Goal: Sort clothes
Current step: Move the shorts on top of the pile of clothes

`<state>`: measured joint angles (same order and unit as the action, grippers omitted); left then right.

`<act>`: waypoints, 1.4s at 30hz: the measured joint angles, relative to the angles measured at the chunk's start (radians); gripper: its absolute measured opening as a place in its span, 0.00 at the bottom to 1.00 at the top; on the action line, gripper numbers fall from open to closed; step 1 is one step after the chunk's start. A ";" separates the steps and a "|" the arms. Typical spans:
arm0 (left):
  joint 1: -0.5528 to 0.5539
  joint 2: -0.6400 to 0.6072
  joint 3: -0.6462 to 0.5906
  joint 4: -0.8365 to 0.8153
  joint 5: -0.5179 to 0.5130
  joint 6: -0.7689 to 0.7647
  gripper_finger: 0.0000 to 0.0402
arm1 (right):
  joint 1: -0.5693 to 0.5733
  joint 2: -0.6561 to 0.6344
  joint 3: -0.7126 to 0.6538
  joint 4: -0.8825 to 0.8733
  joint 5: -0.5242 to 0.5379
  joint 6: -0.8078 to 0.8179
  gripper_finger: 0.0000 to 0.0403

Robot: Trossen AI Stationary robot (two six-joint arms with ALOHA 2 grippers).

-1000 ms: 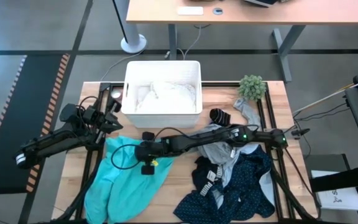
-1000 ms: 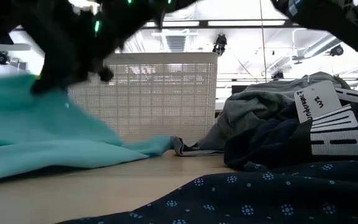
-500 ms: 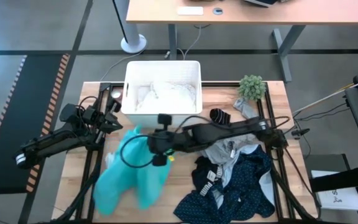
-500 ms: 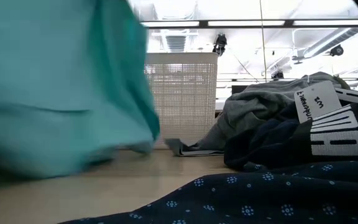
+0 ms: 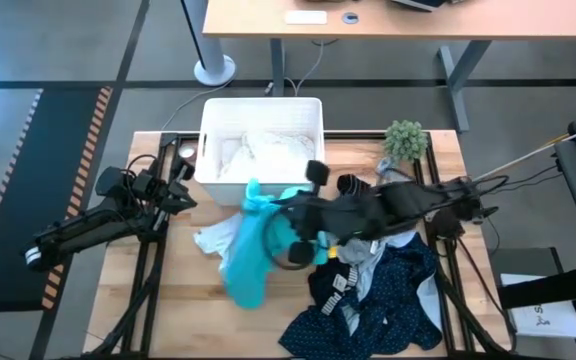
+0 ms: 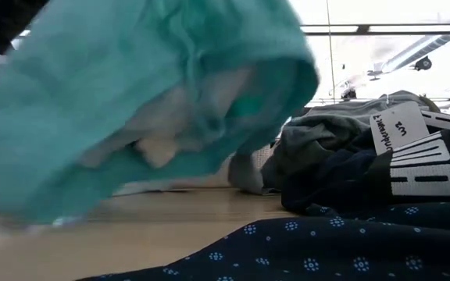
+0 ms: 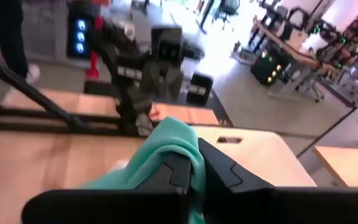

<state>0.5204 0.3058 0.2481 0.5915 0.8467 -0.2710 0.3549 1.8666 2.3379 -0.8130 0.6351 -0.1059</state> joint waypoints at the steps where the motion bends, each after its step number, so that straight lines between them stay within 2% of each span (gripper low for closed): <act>1: 0.000 0.000 0.000 -0.002 0.000 0.000 0.00 | 0.009 -0.014 0.000 0.012 0.002 0.000 0.00; 6: 0.000 0.000 0.000 -0.001 0.000 0.000 0.00 | 0.046 -0.070 0.000 0.019 0.008 -0.010 0.00; 13: 0.000 0.000 0.000 -0.002 0.000 0.000 0.00 | 0.093 -0.162 0.000 -0.030 0.102 -0.007 0.00; 18: 0.000 0.001 0.000 -0.005 0.000 -0.003 0.00 | 0.112 -0.222 0.000 -0.174 0.125 0.055 0.00; 23: 0.000 0.002 0.000 -0.010 0.000 -0.008 0.00 | 0.115 -0.256 0.000 -0.425 0.123 0.237 0.00; 29: 0.000 0.006 0.000 -0.015 0.001 -0.008 0.00 | 0.126 -0.258 -0.001 -0.764 0.004 0.527 0.00; 34: 0.000 0.006 0.000 -0.015 0.001 -0.008 0.00 | 0.145 -0.261 -0.049 -0.750 -0.137 0.601 0.00; 42: 0.000 0.006 0.000 -0.016 0.001 -0.008 0.00 | 0.149 -0.235 -0.267 -0.753 -0.194 0.722 0.00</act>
<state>0.5205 0.3119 0.2481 0.5758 0.8474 -0.2791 0.5039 1.6317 2.0707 -1.5662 0.4413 0.6159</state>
